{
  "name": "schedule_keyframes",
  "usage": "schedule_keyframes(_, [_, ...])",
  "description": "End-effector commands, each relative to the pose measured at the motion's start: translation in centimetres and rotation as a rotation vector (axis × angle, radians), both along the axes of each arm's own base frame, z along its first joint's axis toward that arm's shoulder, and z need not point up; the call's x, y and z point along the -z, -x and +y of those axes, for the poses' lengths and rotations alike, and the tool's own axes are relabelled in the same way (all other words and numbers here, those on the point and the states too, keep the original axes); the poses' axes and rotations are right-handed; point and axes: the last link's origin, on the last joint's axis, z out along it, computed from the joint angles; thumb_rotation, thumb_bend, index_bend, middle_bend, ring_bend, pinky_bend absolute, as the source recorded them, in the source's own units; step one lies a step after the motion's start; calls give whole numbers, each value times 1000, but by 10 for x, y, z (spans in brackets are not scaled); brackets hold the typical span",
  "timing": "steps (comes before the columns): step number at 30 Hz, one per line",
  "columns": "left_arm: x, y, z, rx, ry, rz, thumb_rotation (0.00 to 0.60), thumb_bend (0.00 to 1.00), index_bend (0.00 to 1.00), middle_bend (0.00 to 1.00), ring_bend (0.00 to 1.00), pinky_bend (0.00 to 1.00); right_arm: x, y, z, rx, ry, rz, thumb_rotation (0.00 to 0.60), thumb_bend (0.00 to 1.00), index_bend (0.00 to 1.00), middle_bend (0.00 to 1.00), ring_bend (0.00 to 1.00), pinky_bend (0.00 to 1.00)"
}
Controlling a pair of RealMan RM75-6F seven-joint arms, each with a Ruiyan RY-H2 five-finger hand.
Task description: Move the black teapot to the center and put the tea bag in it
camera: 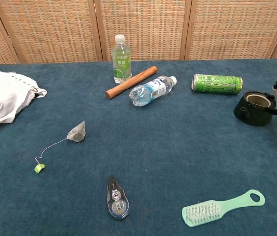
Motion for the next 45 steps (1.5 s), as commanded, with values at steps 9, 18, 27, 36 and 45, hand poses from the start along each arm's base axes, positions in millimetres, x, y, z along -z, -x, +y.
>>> schedule_keyframes(9, [2, 2, 0, -5, 4, -7, 600, 357, 194, 105, 103, 29, 3, -3, 1, -3, -8, 10, 516, 487, 487, 424, 652, 669])
schedule_keyframes(18, [2, 5, -1, -14, 6, -8, 600, 357, 194, 105, 103, 30, 7, -2, 0, 8, -16, 29, 515, 486, 487, 426, 652, 669])
schedule_keyframes(27, [3, 5, 0, -15, 11, -9, 600, 357, 193, 105, 103, 30, 9, 2, 1, 28, -28, 48, 515, 486, 492, 439, 652, 669])
schedule_keyframes(36, [3, 6, 0, -16, 11, -10, 600, 357, 194, 104, 103, 30, 14, 3, 5, 30, -57, 80, 515, 486, 513, 455, 652, 669])
schedule_keyframes(45, [4, 6, -1, -19, 15, -16, 600, 357, 193, 105, 103, 29, 20, -1, 4, 25, -94, 115, 515, 487, 554, 492, 652, 669])
